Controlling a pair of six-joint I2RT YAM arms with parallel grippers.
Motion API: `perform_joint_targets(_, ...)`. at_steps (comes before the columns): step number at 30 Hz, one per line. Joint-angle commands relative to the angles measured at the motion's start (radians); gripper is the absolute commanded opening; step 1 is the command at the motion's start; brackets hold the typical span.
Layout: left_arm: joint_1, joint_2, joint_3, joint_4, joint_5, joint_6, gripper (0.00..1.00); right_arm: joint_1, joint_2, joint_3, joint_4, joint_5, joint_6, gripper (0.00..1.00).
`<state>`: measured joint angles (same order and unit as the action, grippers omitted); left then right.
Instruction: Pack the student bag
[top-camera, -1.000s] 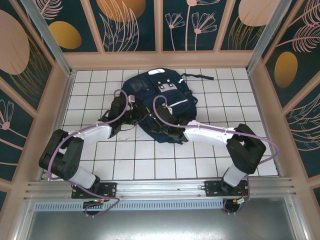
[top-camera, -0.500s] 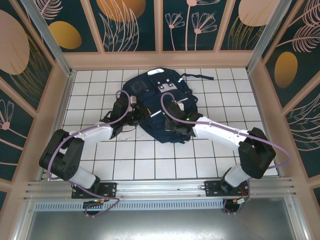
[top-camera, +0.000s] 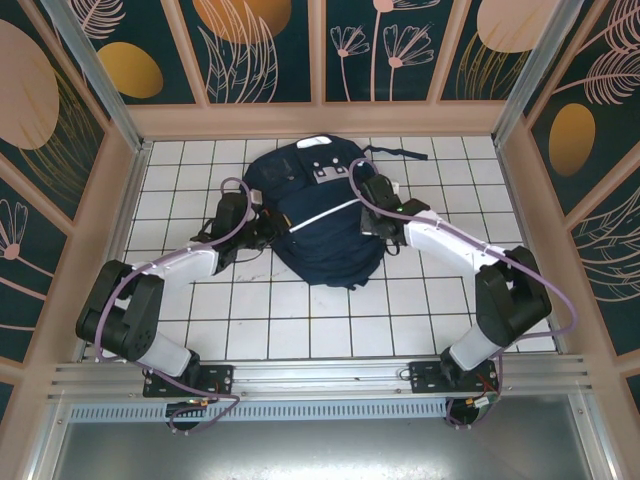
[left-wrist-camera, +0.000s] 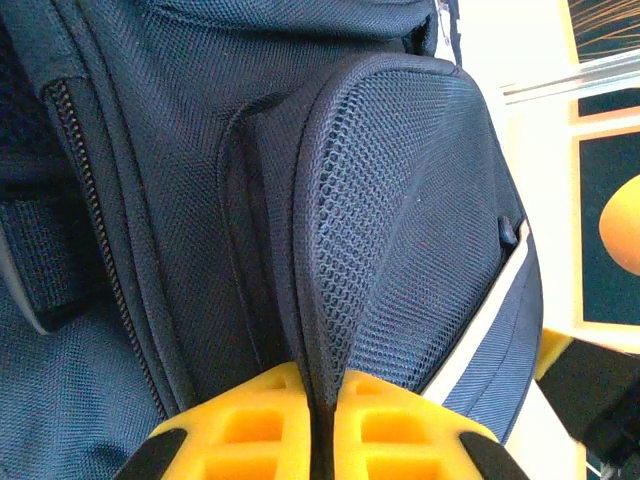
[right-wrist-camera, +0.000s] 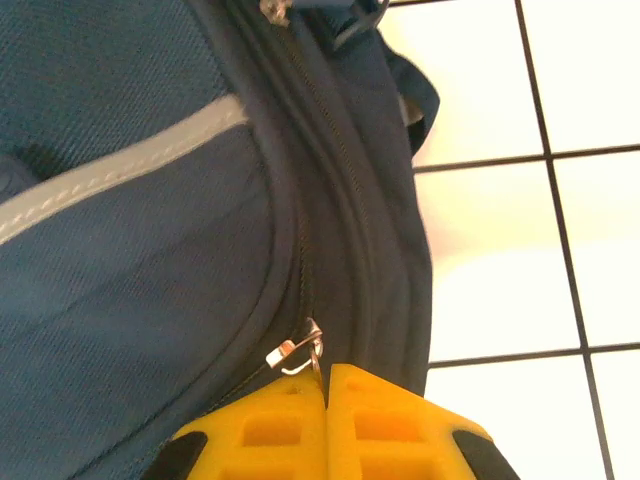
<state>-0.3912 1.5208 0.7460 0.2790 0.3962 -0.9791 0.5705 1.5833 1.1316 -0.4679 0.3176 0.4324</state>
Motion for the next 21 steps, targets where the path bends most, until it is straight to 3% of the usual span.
perform_joint_targets(1, 0.094, -0.052, 0.007, -0.052, -0.122, 0.061, 0.00, -0.086, 0.020, 0.042, -0.022, 0.111, -0.063, 0.01)
perform_joint_targets(6, 0.145, -0.092, 0.030, -0.134, -0.114, 0.118, 0.01, -0.031, 0.005, 0.041, 0.044, -0.261, -0.178, 0.00)
perform_joint_targets(11, 0.149, -0.198, 0.015, -0.257, -0.182, 0.145, 0.53, 0.091, -0.037, 0.023, 0.051, -0.461, -0.183, 0.00)
perform_joint_targets(12, 0.147, -0.221, 0.005, -0.283, -0.191, 0.143, 0.60, 0.108, -0.043, 0.016, 0.067, -0.519, -0.167, 0.00)
perform_joint_targets(15, 0.149, -0.292, -0.034, -0.354, -0.198, 0.131, 0.67, 0.155, -0.041, -0.004, 0.132, -0.615, -0.122, 0.00)
perform_joint_targets(21, 0.148, -0.427, -0.135, -0.393, -0.140, 0.013, 0.70, 0.205, 0.002, 0.005, 0.217, -0.662, -0.088, 0.00)
